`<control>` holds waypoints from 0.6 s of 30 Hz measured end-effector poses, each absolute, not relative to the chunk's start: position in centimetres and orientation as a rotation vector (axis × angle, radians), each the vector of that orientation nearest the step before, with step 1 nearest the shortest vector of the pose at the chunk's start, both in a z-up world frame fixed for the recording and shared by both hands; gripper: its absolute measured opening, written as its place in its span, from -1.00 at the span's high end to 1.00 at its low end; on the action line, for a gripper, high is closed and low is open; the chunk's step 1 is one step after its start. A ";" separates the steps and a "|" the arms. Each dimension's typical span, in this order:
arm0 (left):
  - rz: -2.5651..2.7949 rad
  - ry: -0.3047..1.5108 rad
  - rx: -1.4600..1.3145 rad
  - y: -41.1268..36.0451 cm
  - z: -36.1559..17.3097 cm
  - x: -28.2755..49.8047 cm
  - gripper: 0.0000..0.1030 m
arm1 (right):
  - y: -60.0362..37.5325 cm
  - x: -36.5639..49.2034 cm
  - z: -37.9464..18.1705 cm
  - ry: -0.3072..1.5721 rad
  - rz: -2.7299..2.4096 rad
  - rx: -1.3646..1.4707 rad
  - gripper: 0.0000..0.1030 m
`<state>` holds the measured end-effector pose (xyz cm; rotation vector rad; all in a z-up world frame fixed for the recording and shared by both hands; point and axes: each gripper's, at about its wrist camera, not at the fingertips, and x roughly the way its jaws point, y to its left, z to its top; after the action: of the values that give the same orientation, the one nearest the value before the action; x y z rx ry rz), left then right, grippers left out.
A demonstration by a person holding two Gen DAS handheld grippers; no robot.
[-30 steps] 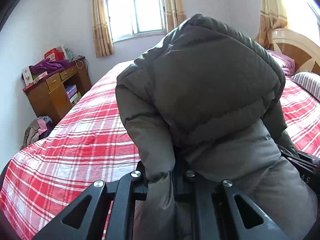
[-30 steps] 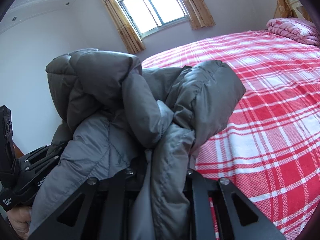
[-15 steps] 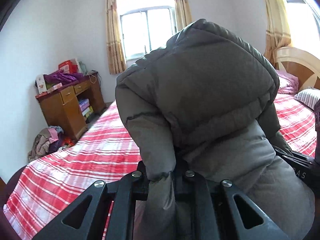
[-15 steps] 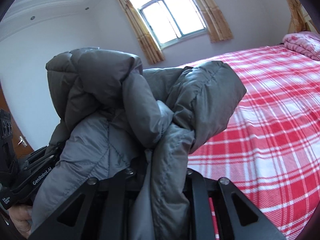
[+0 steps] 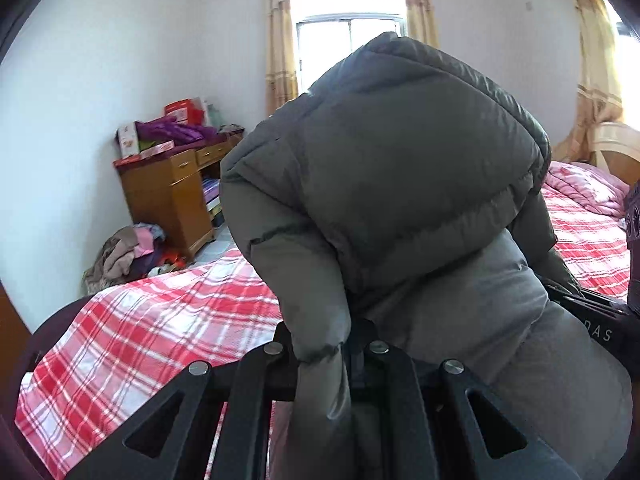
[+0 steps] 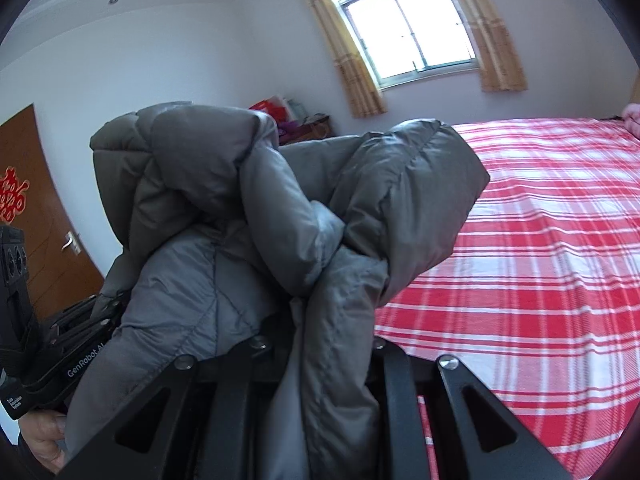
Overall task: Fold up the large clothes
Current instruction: 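Carry the held jacket bundle across the room with both grippers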
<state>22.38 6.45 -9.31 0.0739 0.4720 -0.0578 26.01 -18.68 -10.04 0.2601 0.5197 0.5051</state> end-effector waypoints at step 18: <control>0.052 0.557 -0.035 13.9 -11.6 21.3 0.79 | -9.8 29.5 -11.7 0.629 0.634 0.138 0.65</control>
<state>21.27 13.87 -11.63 -0.0346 0.5566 0.0523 29.52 -9.78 -11.66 0.1376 0.6286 0.6338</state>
